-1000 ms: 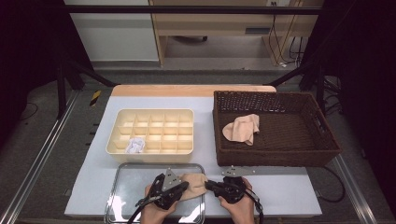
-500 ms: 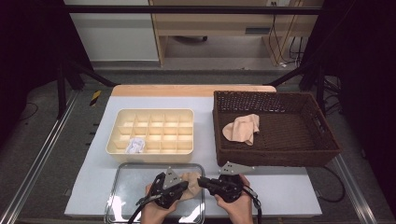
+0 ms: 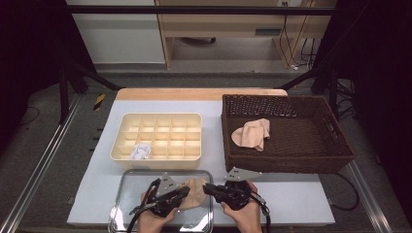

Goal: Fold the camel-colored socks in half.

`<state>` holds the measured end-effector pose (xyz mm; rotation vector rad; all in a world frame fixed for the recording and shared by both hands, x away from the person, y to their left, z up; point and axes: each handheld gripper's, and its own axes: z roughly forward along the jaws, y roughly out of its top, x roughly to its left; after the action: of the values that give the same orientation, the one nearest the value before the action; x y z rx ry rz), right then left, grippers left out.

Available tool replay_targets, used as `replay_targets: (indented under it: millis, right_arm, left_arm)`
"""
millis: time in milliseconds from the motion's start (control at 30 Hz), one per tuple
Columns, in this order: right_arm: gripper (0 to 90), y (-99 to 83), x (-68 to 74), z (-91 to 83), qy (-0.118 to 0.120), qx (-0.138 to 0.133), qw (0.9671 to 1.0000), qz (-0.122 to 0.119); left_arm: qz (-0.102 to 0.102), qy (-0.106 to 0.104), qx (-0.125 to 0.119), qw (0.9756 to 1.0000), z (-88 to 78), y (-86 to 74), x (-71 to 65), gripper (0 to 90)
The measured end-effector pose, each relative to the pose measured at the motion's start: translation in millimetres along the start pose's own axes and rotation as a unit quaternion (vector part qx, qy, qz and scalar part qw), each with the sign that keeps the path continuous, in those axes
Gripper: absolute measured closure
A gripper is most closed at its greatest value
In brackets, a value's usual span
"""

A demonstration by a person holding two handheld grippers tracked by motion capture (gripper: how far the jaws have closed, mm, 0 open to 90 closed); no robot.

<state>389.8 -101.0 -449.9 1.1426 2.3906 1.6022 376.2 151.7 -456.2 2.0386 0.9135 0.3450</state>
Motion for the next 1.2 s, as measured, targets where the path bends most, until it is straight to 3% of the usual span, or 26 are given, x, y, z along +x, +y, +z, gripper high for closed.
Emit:
replay_targets:
  millis: [167, 267, 433, 1200]
  right_arm:
    - [87.5, 0.8, 1.9, 0.2, -0.001, 0.003, 1.0000, -0.004]
    - [87.5, 2.4, 4.7, 1.0, 0.000, 0.004, 1.0000, -0.006]
    - [87.5, 6.2, 12.7, 7.9, 0.008, 0.007, 0.9998, -0.016]
    - [87.6, 19.6, 55.7, 78.1, 0.068, 0.045, 0.9949, -0.060]
  left_arm:
    - [-0.015, 0.040, -0.003, 0.9991, -28.6, -13.9, 20.9, 87.2]
    - [-0.023, 0.051, 0.002, 0.9984, -37.2, -26.7, 29.9, 87.1]
    - [-0.035, 0.047, 0.013, 0.9982, -35.2, -37.7, 32.5, 87.9]
    - [-0.040, 0.044, 0.024, 0.9980, -28.2, -42.2, 35.1, 89.4]
